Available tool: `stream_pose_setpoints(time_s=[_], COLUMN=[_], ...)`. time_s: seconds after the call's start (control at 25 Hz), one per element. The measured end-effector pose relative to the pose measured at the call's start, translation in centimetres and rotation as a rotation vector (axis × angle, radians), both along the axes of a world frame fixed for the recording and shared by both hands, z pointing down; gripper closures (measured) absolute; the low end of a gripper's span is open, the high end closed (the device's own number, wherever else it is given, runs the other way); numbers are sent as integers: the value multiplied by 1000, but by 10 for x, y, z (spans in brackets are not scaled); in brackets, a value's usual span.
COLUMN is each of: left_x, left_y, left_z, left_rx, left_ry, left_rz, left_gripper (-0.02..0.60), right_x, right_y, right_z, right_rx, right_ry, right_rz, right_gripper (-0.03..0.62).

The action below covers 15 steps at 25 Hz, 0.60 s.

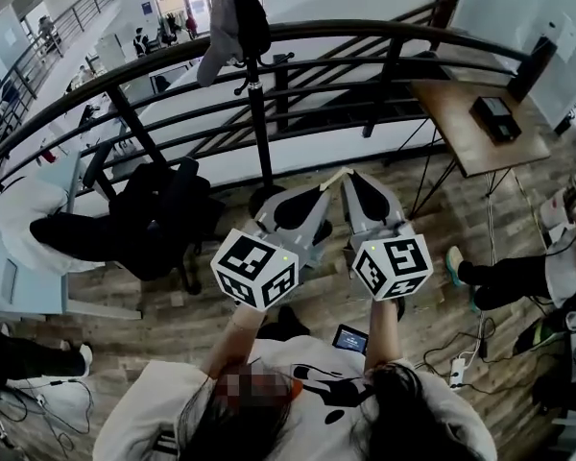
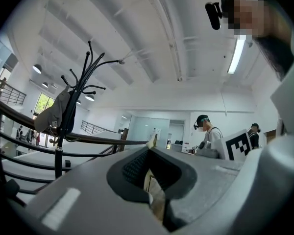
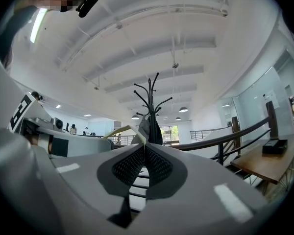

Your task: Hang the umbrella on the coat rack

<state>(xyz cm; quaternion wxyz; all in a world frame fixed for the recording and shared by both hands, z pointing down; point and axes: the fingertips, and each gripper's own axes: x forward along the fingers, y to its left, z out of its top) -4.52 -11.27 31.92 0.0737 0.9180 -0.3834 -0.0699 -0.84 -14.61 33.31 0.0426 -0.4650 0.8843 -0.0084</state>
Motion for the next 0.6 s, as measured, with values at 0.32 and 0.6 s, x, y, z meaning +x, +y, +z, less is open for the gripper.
stream_pose_setpoints(time_s=[0.32, 0.6], left_x=[-4, 19], left_y=[-56, -102], left_z=[3, -7], left_rx=[-4, -17], left_ry=[-17, -46], left_rz=[-5, -51], left_gripper=[581, 581], right_x=[1, 23], right_y=[-52, -99], right_z=[4, -7], right_rx=[1, 8], right_ry=[4, 28], right_rz=[17, -38], right_gripper=[568, 568])
